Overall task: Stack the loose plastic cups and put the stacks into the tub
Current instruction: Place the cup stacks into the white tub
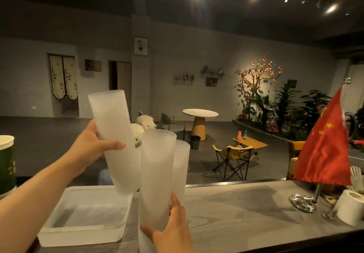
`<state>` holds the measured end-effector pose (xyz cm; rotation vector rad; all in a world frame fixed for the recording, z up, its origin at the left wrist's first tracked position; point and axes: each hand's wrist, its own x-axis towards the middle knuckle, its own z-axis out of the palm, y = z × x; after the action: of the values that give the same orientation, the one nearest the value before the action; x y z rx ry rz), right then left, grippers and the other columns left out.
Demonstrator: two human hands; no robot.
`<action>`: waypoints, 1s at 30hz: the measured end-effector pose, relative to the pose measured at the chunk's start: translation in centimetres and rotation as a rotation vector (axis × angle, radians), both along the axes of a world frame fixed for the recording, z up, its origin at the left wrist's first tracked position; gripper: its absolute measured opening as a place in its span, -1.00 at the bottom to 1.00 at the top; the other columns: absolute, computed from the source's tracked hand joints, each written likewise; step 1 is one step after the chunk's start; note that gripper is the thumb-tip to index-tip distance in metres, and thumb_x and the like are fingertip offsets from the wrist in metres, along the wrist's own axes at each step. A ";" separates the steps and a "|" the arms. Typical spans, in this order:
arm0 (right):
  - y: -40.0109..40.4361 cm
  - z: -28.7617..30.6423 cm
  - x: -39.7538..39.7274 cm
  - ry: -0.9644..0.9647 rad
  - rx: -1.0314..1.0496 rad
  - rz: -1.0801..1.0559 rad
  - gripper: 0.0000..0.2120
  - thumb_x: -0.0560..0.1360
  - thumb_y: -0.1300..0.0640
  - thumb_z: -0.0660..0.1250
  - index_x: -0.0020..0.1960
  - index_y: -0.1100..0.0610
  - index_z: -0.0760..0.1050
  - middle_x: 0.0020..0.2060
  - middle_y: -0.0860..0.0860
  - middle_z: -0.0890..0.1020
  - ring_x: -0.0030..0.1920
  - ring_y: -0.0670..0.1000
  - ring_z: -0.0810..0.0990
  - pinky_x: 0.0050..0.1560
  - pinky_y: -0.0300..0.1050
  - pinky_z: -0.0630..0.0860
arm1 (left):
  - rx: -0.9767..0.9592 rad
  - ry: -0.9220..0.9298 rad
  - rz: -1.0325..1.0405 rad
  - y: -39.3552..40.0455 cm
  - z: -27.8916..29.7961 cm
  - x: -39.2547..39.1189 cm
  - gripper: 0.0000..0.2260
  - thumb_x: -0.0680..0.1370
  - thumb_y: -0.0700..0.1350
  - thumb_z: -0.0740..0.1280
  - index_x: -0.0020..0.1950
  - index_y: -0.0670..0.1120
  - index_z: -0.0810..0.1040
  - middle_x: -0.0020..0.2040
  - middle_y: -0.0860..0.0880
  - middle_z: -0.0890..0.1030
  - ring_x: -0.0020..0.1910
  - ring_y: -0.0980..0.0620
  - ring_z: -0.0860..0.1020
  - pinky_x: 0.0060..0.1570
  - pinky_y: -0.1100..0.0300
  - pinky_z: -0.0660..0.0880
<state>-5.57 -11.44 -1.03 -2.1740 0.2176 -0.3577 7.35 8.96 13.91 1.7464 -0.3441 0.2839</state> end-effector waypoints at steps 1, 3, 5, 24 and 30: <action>0.0 0.1 0.0 0.008 0.005 -0.003 0.11 0.26 -0.28 0.50 0.54 -0.18 -0.17 0.28 -0.19 0.27 0.35 -0.15 0.31 0.35 -0.27 0.26 | 0.009 -0.012 0.024 0.9 0.4 0.2 -0.21 0.23 -0.21 0.59 0.36 0.07 0.31 0.15 0.04 0.55 0.10 0.00 0.54 -0.01 -0.02 0.55; 0.2 0.3 0.2 0.023 0.021 -0.006 0.10 0.27 -0.26 0.51 0.54 -0.17 -0.17 0.31 -0.17 0.25 0.37 -0.13 0.29 0.39 -0.23 0.26 | 0.024 -0.016 0.085 2.6 0.9 0.8 -0.16 0.23 -0.19 0.60 0.42 0.04 0.29 0.19 0.01 0.54 0.14 -0.06 0.54 0.11 -0.16 0.54; 0.2 0.1 0.3 0.030 0.018 -0.013 0.10 0.28 -0.26 0.50 0.54 -0.15 -0.18 0.32 -0.16 0.24 0.37 -0.12 0.28 0.39 -0.24 0.25 | 0.064 -0.015 0.162 4.1 0.6 1.3 -0.13 0.25 -0.19 0.62 0.45 0.02 0.26 0.23 -0.03 0.52 0.19 -0.11 0.52 0.17 -0.24 0.51; 0.2 -1.1 1.3 0.018 0.068 -0.058 0.09 0.22 -0.22 0.57 0.53 -0.10 -0.02 0.34 -0.10 0.34 0.27 -0.05 0.43 0.34 -0.05 0.41 | 0.264 0.179 0.374 9.4 -8.8 3.7 -0.08 0.29 -0.06 0.64 0.49 0.06 0.16 0.22 0.00 0.48 0.20 -0.12 0.50 0.14 -0.15 0.55; 0.4 -0.3 0.5 0.009 0.088 -0.028 0.05 0.20 -0.20 0.59 0.49 -0.17 0.03 0.23 -0.16 0.38 0.20 -0.10 0.44 0.30 -0.02 0.46 | 0.283 0.177 0.388 10.2 -8.9 4.0 -0.10 0.31 -0.08 0.63 0.49 0.06 0.16 0.19 0.04 0.45 0.19 -0.10 0.49 0.14 -0.16 0.54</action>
<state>-5.05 -11.02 -1.34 -2.0877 0.2646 -0.3475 11.38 19.13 5.00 2.0983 0.0924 0.3681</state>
